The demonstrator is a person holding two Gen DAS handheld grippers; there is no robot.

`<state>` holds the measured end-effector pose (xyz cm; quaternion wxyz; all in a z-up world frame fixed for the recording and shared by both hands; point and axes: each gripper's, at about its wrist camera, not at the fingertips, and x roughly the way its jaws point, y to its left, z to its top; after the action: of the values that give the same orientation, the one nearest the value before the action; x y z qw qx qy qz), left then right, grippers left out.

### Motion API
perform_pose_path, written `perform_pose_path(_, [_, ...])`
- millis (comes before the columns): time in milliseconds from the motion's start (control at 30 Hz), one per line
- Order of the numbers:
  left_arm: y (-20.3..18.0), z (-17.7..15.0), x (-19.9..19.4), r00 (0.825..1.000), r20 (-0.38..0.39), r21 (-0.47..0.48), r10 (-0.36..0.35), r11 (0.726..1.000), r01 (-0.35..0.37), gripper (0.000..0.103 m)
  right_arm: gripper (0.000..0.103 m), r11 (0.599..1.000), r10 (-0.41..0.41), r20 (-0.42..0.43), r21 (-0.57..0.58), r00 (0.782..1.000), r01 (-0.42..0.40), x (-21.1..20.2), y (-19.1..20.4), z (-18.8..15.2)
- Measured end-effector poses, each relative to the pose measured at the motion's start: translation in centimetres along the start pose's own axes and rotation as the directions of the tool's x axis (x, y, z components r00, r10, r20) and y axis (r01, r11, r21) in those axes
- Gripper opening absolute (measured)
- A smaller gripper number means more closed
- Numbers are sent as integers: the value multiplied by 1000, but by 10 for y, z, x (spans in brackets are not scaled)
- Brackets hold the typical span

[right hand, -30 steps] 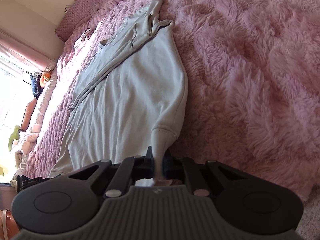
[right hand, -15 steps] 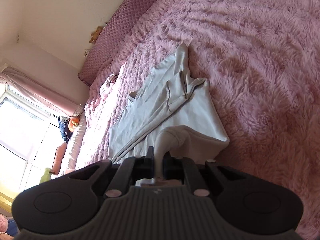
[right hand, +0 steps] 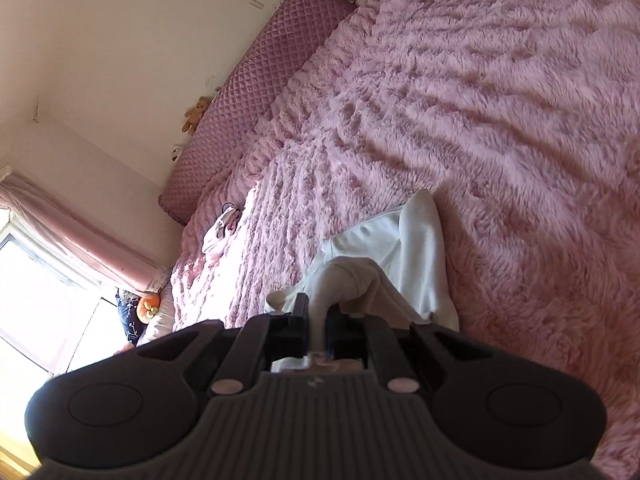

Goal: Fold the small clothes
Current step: 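Grasp the hem with both grippers and fold it up toward the collar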

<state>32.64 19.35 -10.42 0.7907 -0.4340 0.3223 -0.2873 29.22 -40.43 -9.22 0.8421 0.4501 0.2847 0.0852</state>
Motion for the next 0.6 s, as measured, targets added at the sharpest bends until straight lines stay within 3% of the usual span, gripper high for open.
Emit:
perform_pose_path(200, [31,33,49,997,-26,12,67,998,-66,5,3,997,-76,-21,-37,997,75,79,-11,25])
perform_pose_path(300, [53,43,64,986,-72,-31,153,987,-156,8,3,992,-122,-36,-6,992,122,106,-26,32])
perform_pose_path(400, [65,58,57,979,-69,-65,191,979,-195,14,7,988,-130,-61,71,990,134,122,-47,37])
perform_pose_path(500, [55,69,35,976,-17,-20,215,976,-216,15,11,992,-103,-69,63,992,107,121,-48,40])
perform_pose_path(600, [46,70,13,977,-8,13,213,977,-212,15,32,996,-66,-19,55,998,67,107,-44,41])
